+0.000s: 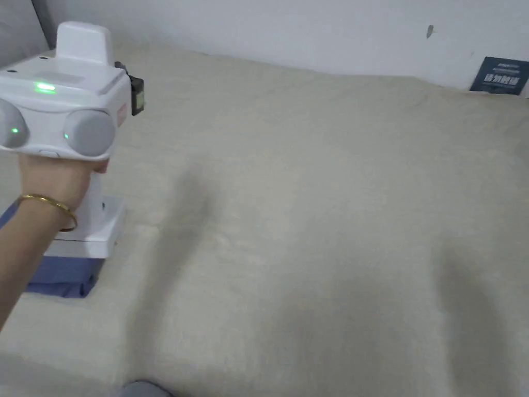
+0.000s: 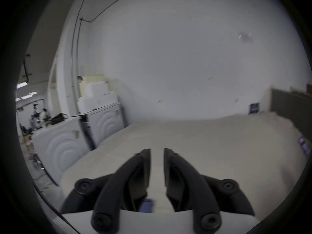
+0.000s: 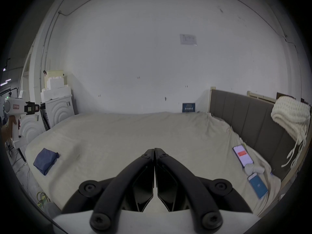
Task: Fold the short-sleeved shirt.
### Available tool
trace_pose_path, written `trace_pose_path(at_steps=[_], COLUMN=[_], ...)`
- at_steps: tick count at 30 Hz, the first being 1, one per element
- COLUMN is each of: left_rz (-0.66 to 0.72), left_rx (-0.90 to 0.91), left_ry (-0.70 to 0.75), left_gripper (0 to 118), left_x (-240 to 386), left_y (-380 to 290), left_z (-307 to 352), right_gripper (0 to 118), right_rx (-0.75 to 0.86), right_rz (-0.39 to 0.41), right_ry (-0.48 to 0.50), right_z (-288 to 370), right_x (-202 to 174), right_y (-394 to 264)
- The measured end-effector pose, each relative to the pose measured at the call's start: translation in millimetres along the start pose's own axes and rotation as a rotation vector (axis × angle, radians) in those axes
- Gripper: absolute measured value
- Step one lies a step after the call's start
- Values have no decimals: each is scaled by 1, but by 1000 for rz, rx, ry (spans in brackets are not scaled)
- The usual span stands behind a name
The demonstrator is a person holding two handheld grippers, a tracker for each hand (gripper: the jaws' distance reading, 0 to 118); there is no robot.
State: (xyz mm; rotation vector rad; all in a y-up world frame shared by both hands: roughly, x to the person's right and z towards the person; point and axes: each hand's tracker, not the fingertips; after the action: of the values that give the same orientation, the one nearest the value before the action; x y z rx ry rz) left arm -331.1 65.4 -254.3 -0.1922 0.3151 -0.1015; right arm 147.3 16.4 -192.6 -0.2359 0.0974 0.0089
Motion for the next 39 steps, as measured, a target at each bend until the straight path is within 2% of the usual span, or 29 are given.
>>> trace_pose_path(at_steps=[2,3,6,10,14,19,39], left_rz=[-15,-29,6,65,46,58,44], left_rx=[35,56,97,132,154,128,2], left_ry=[-35,-73,-153,-184,-214,-241,-257], left_gripper=[1,0,0,0,0,0,0], left_x=[29,42,72,99,120,136,142], left_y=[-2,-2,-5,-15,-36,-69,-130], left_z=[9,17,36,60,78,88,108], right_gripper=[0,0,0,0,0,0,0], right_rx=[24,31,55,70,81,84,28], right_rz=[4,0,-2,16,-6,-39,-38], right_ry=[-1,1,-4,-14,-39,-48,-44], right_z=[6,9,16,22,24,27,31], right_x=[5,7,14,19,23,23,7], right_y=[8,11,17,15,6,-9,-61])
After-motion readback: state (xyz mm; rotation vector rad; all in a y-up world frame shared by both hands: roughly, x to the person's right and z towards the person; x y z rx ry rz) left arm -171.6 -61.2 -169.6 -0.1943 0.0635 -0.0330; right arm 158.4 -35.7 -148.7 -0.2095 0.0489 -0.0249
